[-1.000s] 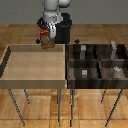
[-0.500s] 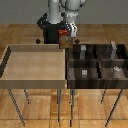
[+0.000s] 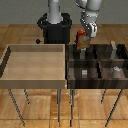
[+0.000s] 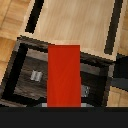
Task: Place the box of cereal into the appropriate compartment.
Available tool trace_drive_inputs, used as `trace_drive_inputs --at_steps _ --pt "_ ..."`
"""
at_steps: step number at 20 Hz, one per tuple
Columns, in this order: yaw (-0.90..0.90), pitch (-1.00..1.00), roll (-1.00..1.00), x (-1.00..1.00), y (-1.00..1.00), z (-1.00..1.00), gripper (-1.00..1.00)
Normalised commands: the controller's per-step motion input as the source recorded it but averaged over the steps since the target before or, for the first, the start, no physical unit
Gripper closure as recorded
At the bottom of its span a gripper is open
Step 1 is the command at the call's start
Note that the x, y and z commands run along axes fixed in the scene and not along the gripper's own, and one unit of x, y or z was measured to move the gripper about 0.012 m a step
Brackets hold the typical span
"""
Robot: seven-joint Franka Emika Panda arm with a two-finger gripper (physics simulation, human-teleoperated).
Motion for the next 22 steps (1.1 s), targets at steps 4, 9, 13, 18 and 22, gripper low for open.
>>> trace_drive_inputs --at_steps 4,9,13,18,22 --pt "0.00 0.00 0.00 0.00 1.00 0.00 1.00" --pt "0.00 0.00 0.00 0.00 1.00 0.00 1.00" --pt "0.00 0.00 0.00 0.00 1.00 0.00 1.00" --pt "0.00 0.00 0.00 -0.04 0.60 0.00 1.00" --pt "0.00 0.00 0.00 -1.00 0.00 0.00 1.00"
